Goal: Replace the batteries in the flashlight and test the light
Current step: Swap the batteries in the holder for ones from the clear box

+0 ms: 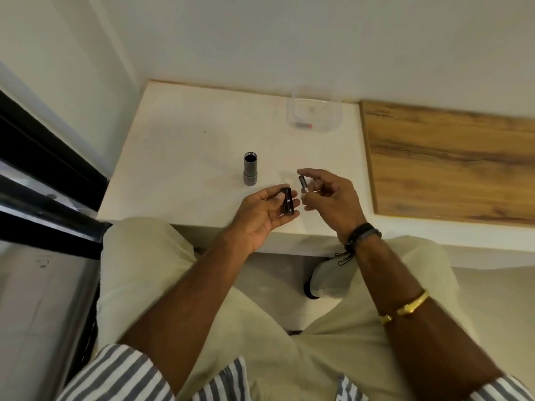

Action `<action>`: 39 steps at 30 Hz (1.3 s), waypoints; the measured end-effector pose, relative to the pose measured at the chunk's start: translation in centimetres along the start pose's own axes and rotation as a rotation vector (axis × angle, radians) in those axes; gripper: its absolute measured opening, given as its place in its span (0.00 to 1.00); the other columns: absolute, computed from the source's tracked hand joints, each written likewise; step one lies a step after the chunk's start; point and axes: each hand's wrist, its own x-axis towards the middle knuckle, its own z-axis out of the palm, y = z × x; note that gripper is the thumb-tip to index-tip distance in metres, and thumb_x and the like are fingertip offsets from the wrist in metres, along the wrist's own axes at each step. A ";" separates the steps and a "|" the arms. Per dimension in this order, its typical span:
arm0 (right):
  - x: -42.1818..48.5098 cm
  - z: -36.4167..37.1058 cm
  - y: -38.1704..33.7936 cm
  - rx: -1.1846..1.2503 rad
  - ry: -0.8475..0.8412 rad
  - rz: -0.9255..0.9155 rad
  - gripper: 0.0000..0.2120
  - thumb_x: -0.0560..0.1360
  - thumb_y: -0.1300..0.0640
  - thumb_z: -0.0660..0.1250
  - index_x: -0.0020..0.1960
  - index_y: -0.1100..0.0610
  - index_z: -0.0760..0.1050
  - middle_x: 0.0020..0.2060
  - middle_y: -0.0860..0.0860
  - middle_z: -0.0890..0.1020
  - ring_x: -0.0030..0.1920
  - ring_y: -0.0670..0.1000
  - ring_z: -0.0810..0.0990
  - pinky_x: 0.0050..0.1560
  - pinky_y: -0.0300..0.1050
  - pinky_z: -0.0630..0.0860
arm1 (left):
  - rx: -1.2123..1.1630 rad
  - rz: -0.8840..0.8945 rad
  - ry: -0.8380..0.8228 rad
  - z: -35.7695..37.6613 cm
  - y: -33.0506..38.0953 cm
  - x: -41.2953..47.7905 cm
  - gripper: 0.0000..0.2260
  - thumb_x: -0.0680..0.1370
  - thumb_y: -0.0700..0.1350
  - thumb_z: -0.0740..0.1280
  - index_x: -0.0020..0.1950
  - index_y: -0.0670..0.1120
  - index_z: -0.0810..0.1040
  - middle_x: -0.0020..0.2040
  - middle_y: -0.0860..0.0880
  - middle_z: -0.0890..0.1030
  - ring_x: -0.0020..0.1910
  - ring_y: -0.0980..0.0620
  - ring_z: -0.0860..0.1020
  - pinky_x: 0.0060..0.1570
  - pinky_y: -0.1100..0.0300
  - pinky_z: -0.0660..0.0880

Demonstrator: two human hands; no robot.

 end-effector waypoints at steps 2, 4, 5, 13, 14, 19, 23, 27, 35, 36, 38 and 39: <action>-1.0 0.2 0.1 0.010 0.017 0.008 0.20 0.73 0.68 0.73 0.62 0.53 0.80 0.38 0.45 0.85 0.41 0.51 0.85 0.60 0.60 0.81 | 0.027 0.007 0.003 -0.5 0.1 -0.4 0.12 0.82 0.35 0.62 0.64 0.38 0.77 0.59 0.38 0.83 0.57 0.40 0.83 0.54 0.44 0.80; -1.8 0.3 0.2 0.021 0.049 0.020 0.16 0.73 0.67 0.74 0.58 0.56 0.79 0.42 0.54 0.86 0.43 0.55 0.86 0.55 0.60 0.83 | 0.029 0.016 0.008 -0.9 0.3 -0.6 0.12 0.81 0.35 0.63 0.65 0.38 0.76 0.59 0.38 0.83 0.58 0.40 0.82 0.54 0.43 0.80; -2.2 0.3 0.3 0.026 0.057 0.010 0.13 0.73 0.67 0.74 0.56 0.58 0.80 0.43 0.55 0.86 0.44 0.56 0.86 0.53 0.60 0.84 | 0.031 0.021 0.009 -1.1 0.3 -0.8 0.12 0.81 0.35 0.63 0.65 0.38 0.76 0.59 0.38 0.83 0.58 0.40 0.83 0.54 0.43 0.80; -3.5 0.5 0.7 0.043 0.096 -0.129 0.10 0.79 0.61 0.70 0.59 0.58 0.84 0.46 0.50 0.86 0.44 0.54 0.85 0.49 0.57 0.85 | 0.058 0.030 0.001 -1.0 0.2 -1.2 0.11 0.82 0.35 0.63 0.63 0.39 0.77 0.59 0.39 0.83 0.58 0.40 0.83 0.52 0.46 0.81; -3.6 0.5 0.7 0.020 0.110 -0.143 0.10 0.79 0.61 0.70 0.60 0.57 0.84 0.47 0.50 0.86 0.44 0.53 0.86 0.49 0.56 0.85 | 0.062 0.030 -0.002 -1.0 0.1 -1.2 0.11 0.82 0.35 0.63 0.63 0.39 0.77 0.59 0.39 0.83 0.57 0.41 0.83 0.51 0.46 0.81; -3.7 0.7 0.5 -0.049 0.190 -0.183 0.08 0.77 0.61 0.72 0.56 0.59 0.80 0.42 0.55 0.85 0.43 0.54 0.86 0.46 0.52 0.86 | 0.100 0.027 -0.010 -0.9 -0.4 -1.3 0.11 0.81 0.35 0.64 0.63 0.39 0.78 0.59 0.39 0.83 0.58 0.39 0.82 0.54 0.43 0.81; -3.7 0.9 0.6 -0.091 0.177 -0.195 0.05 0.76 0.60 0.74 0.51 0.59 0.81 0.40 0.53 0.85 0.42 0.52 0.86 0.46 0.49 0.86 | 0.122 0.032 -0.038 -1.0 -0.5 -1.5 0.11 0.80 0.35 0.66 0.61 0.40 0.79 0.59 0.38 0.83 0.58 0.39 0.82 0.54 0.43 0.81; -3.6 1.1 0.6 -0.107 0.176 -0.192 0.05 0.76 0.60 0.74 0.52 0.58 0.83 0.41 0.52 0.86 0.42 0.49 0.86 0.46 0.46 0.86 | 0.145 0.045 -0.042 -0.9 -0.6 -1.5 0.10 0.79 0.34 0.67 0.59 0.41 0.81 0.58 0.38 0.83 0.57 0.40 0.83 0.50 0.46 0.82; -3.5 1.2 0.9 -0.206 0.150 -0.208 0.05 0.78 0.58 0.73 0.53 0.56 0.85 0.40 0.50 0.87 0.39 0.46 0.86 0.45 0.43 0.85 | 0.192 0.069 -0.012 -0.7 -0.9 -1.4 0.09 0.78 0.34 0.68 0.57 0.42 0.82 0.53 0.42 0.86 0.53 0.42 0.85 0.47 0.49 0.82; -3.4 1.3 0.9 -0.210 0.149 -0.212 0.05 0.78 0.58 0.73 0.52 0.56 0.85 0.39 0.49 0.87 0.39 0.46 0.86 0.45 0.42 0.85 | 0.191 0.070 -0.007 -0.7 -0.9 -1.3 0.09 0.78 0.34 0.68 0.56 0.42 0.82 0.52 0.42 0.86 0.53 0.42 0.85 0.47 0.49 0.82; -3.4 1.5 1.0 -0.221 0.142 -0.223 0.05 0.78 0.59 0.73 0.53 0.56 0.86 0.39 0.47 0.86 0.39 0.45 0.86 0.45 0.40 0.84 | 0.191 0.073 0.000 -0.7 -0.9 -1.3 0.09 0.78 0.34 0.68 0.56 0.42 0.82 0.52 0.42 0.86 0.52 0.43 0.85 0.45 0.50 0.83; -3.4 1.7 1.0 -0.228 0.141 -0.229 0.06 0.78 0.59 0.72 0.53 0.57 0.86 0.40 0.46 0.85 0.40 0.44 0.85 0.46 0.39 0.84 | 0.189 0.074 0.004 -0.7 -0.9 -1.3 0.09 0.78 0.34 0.68 0.56 0.43 0.83 0.52 0.43 0.86 0.52 0.43 0.85 0.45 0.50 0.82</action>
